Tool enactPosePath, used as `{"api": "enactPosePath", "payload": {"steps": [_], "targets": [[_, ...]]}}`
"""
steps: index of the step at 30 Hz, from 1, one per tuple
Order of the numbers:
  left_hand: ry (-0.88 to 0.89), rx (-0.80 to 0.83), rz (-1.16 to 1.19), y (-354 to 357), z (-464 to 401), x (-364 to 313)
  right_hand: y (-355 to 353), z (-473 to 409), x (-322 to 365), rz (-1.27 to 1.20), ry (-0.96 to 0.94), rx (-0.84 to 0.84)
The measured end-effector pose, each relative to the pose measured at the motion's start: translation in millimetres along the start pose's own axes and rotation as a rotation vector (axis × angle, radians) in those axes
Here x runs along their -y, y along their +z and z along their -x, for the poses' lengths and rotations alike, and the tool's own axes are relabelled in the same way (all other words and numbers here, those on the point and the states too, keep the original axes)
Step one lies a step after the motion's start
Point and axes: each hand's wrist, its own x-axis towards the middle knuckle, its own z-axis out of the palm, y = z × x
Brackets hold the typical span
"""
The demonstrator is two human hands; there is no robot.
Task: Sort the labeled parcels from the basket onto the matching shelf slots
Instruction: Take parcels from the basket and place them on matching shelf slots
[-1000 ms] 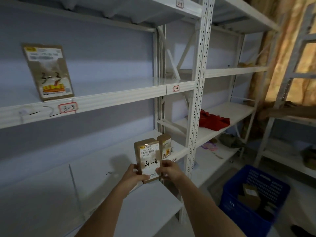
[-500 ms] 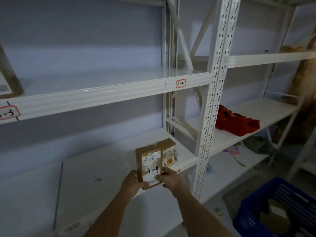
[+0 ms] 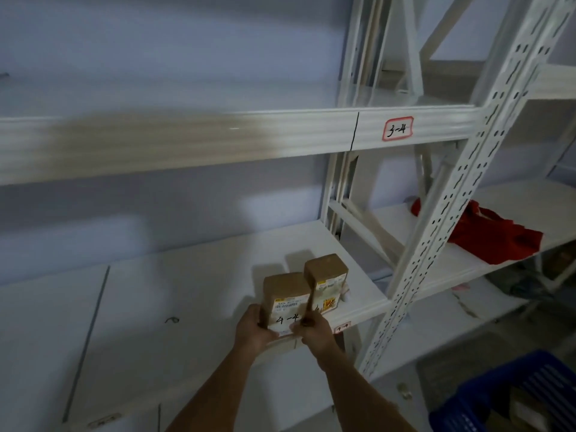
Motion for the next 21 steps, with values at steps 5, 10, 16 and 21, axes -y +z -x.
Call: {"api": "enactPosePath", "payload": {"steps": [5, 10, 16, 21], "targets": [[-0.012, -0.050, -0.026, 8.5, -6.0, 2.6, -7.4, -12.6, -8.8, -0.012, -0.039, 0.033], [-0.041, -0.116, 0.075, 20.5, -4.3, 4.5, -11.3, -10.6, -11.6, 0.007, -0.113, 0.066], [-0.010, -0.168, 0.033, 37.9, 5.3, -2.2, -22.1, -11.8, -12.2, 0.049, -0.149, 0.124], [0.005, -0.167, -0.055, 51.5, 7.9, -7.4, -31.4, -18.4, -22.1, 0.089, -0.118, 0.107]]}}
